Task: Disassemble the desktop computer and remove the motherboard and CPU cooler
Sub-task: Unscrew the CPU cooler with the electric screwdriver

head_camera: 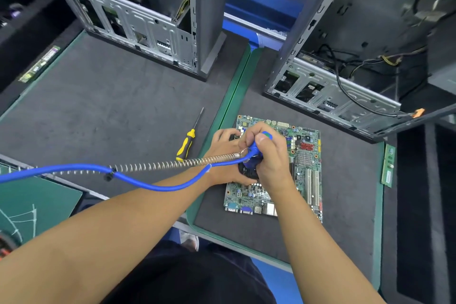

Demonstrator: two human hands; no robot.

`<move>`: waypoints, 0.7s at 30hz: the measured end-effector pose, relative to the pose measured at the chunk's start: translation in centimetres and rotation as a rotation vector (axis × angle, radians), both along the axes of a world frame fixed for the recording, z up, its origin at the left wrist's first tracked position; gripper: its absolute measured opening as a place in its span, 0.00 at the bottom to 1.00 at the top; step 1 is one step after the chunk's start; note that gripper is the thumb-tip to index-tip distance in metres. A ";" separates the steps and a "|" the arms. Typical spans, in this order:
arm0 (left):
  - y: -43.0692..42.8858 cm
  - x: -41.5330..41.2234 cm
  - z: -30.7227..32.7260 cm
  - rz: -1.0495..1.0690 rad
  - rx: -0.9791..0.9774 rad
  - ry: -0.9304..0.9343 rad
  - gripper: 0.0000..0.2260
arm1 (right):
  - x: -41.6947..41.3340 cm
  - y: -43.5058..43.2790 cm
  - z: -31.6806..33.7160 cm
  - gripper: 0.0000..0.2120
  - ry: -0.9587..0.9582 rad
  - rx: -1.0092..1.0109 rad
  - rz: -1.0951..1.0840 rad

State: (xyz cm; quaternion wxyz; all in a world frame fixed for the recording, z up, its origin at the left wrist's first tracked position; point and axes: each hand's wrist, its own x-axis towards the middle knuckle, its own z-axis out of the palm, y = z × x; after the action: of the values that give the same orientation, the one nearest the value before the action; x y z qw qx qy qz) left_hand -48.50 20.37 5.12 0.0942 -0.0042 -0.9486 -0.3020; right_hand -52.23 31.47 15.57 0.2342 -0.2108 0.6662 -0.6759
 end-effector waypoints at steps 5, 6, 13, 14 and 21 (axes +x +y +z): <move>-0.2 0.1 -0.5 -0.028 0.055 -0.115 0.19 | -0.2 -0.2 0.1 0.08 0.070 -0.028 0.029; -0.2 0.1 -0.5 -0.016 0.060 -0.111 0.18 | -0.2 -0.2 0.1 0.08 0.080 -0.029 0.032; 0.2 0.1 1.2 -0.042 -0.030 -0.072 0.22 | -0.2 -0.3 0.1 0.11 0.043 -0.020 0.001; 0.2 0.0 1.7 -0.059 -0.004 -0.085 0.22 | -0.2 -0.3 0.1 0.11 0.032 -0.031 0.005; -0.1 0.4 4.3 -0.167 0.329 -0.221 0.23 | -0.1 -0.1 0.3 0.07 0.032 -0.025 -0.004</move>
State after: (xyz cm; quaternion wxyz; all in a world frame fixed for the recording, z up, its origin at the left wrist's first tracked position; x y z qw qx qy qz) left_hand -48.09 20.23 9.43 -0.0364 -0.0342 -0.8874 -0.4584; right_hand -52.30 31.33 15.84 0.2195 -0.2234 0.6617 -0.6812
